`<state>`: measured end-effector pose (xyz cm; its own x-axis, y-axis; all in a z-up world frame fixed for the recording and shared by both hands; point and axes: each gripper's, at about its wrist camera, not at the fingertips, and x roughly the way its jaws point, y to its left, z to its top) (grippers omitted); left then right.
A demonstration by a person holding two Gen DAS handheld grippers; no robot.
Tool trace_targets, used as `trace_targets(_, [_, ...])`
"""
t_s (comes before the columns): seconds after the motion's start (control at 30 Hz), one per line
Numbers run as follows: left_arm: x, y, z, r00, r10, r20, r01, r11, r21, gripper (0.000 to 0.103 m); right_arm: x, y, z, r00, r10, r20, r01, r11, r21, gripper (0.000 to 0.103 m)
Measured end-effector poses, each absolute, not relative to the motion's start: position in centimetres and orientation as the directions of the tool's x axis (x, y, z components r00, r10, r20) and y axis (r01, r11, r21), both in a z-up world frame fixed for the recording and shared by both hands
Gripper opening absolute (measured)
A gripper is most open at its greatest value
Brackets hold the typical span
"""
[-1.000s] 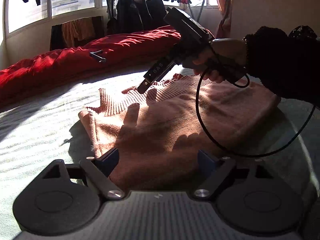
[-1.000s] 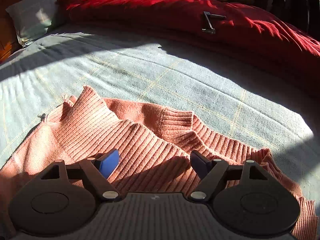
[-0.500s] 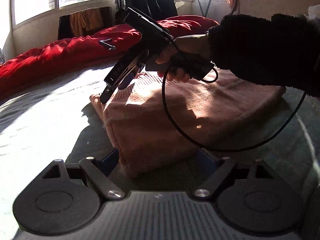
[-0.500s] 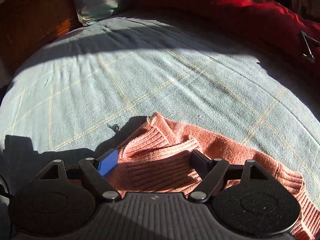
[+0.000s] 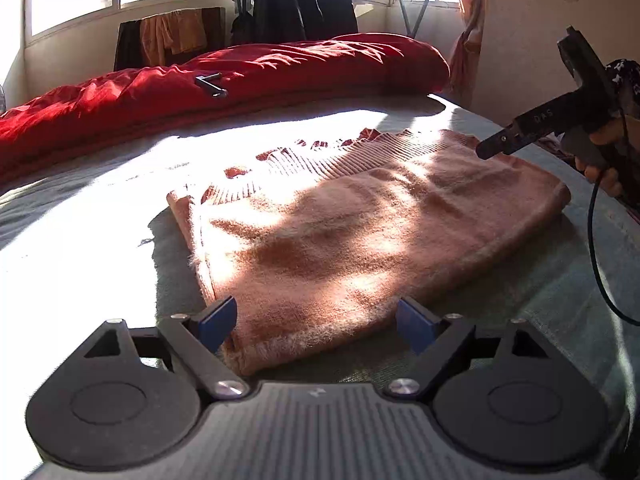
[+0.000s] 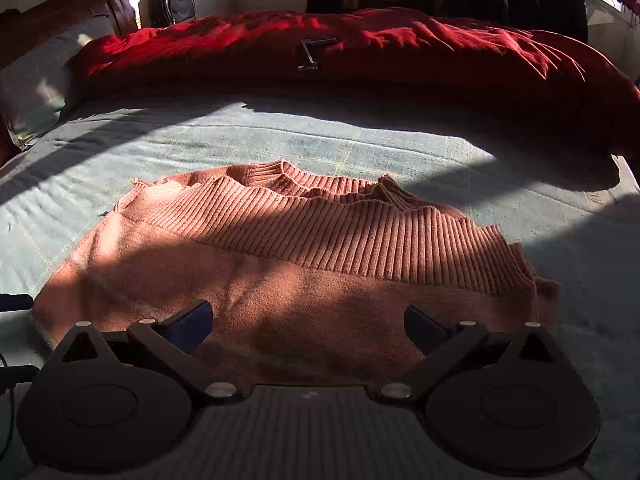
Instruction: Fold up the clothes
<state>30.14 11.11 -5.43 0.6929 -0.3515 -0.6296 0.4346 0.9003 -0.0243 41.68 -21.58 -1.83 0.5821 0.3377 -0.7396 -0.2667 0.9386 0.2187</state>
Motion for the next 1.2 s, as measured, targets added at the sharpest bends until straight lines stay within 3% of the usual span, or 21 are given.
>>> trace_targets(0.13, [31.3,10.2,-4.5,0.7,-0.397,-0.593,0.455,0.889,-0.057,0.087,36.7,-28.4,-3.5,0.634,0.283,-0.72,-0.051,0.944,0.326,0.103])
trace_targets(0.2, [32.2,9.6,-4.4,0.692,-0.434,-0.577,0.468,0.878,-0.099,0.088,35.0,-28.6,-4.7,0.64,0.296,-0.709,-0.019,0.929,0.37,0.103])
trace_targets(0.23, [32.8,9.3,-5.0,0.68,-0.432,-0.593,0.463,0.88,-0.11,0.092,34.1,-28.6,-5.2,0.643,0.301,-0.704,-0.007,0.922,0.388,0.103])
trace_targets(0.4, [35.3,8.0,-7.9,0.614,-0.418,-0.67,0.432,0.888,-0.158,0.093,30.8,-28.6,-6.3,0.663,0.299,-0.687,-0.004,0.918,0.396,0.103])
trace_targets(0.63, [32.4,8.8,-6.9,0.64,-0.369,-0.674,0.424,0.901,-0.091,0.093,27.0,-32.7,-6.8,0.702,0.253,-0.666,0.102,0.889,0.446,0.103])
trace_targets(0.87, [33.2,6.4,-6.5,0.646,-0.373,-0.666,0.431,0.898,-0.085,0.093,30.2,-32.3,-4.3,0.802,0.305,-0.514,-0.041,0.885,0.463,0.103])
trace_targets(0.97, [32.2,5.6,-6.8,0.648,-0.35,-0.677,0.439,0.898,-0.045,0.093,31.9,-32.0,-4.4,0.825,0.212,-0.524,-0.009,0.932,0.363,0.101])
trace_targets(1.0, [31.6,5.6,-6.7,0.653,-0.342,-0.675,0.436,0.899,-0.034,0.093,32.4,-32.2,-4.6,0.828,0.181,-0.531,-0.001,0.947,0.321,0.098])
trace_targets(1.17, [29.7,6.3,-6.7,0.658,-0.333,-0.675,0.407,0.912,-0.052,0.093,33.7,-34.9,-6.8,0.766,0.186,-0.616,0.022,0.949,0.314,0.021])
trace_targets(1.2, [29.5,6.4,-6.6,0.661,-0.322,-0.678,0.399,0.916,-0.046,0.093,33.7,-35.3,-7.2,0.757,0.191,-0.625,0.024,0.948,0.318,0.016])
